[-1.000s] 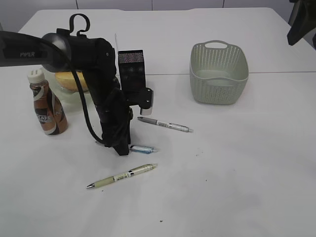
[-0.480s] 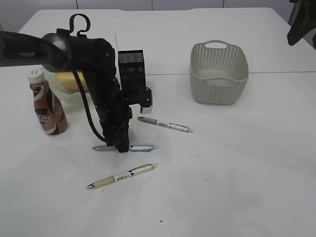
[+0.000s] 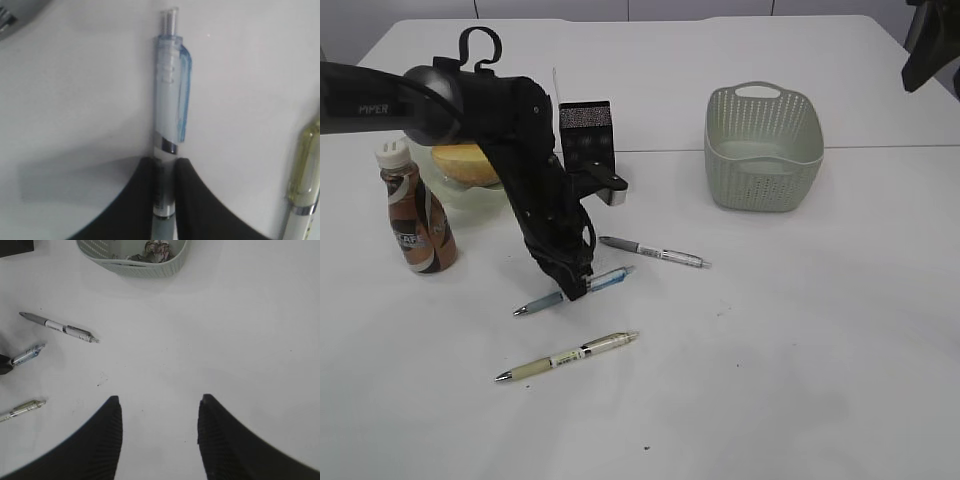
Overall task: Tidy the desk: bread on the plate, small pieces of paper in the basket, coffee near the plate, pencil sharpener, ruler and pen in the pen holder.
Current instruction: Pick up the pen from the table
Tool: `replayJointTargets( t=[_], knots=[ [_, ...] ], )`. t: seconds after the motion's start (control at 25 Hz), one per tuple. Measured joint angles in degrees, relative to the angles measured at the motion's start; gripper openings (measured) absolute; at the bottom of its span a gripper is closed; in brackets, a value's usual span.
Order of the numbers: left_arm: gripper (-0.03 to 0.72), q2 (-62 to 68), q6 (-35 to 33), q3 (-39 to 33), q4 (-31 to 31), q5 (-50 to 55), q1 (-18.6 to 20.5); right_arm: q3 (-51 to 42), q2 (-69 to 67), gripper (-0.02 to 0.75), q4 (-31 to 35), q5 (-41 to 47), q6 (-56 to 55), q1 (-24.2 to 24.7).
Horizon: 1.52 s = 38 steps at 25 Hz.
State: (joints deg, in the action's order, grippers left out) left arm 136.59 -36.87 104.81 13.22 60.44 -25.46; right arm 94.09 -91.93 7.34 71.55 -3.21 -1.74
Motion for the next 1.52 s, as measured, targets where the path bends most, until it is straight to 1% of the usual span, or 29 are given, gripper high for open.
replayJointTargets(
  t=[0.12, 0.36, 0.72, 0.88, 1.0, 1.32, 1.52],
  knots=[
    [0.059, -0.26, 3.29, 0.00, -0.10, -0.84, 0.00, 0.00, 0.00, 0.365, 0.00, 0.00, 0.00, 0.00],
    [0.059, -3.67, 12.33, -0.11, -1.26, -1.09, 0.00, 0.00, 0.00, 0.365, 0.00, 0.00, 0.00, 0.00],
    [0.059, -4.73, 27.10, -0.11, -1.35, 7.31, 0.00, 0.00, 0.00, 0.365, 0.00, 0.00, 0.09, 0.00],
    [0.059, -4.73, 32.25, -0.11, -1.35, 8.69, 0.00, 0.00, 0.00, 0.365, 0.10, 0.00, 0.09, 0.00],
    [0.059, -4.73, 33.38, -0.11, -0.99, 8.80, 0.00, 0.00, 0.00, 0.365, 0.21, 0.00, 0.09, 0.00],
    [0.059, -5.46, 33.60, -0.23, -0.90, 8.80, 0.00, 0.00, 0.00, 0.365, 0.21, 0.00, 0.09, 0.00],
    [0.059, -10.07, 33.60, -0.32, -0.90, 8.92, 0.00, 0.00, 0.00, 0.365, 0.21, 0.00, 0.09, 0.00]
  ],
)
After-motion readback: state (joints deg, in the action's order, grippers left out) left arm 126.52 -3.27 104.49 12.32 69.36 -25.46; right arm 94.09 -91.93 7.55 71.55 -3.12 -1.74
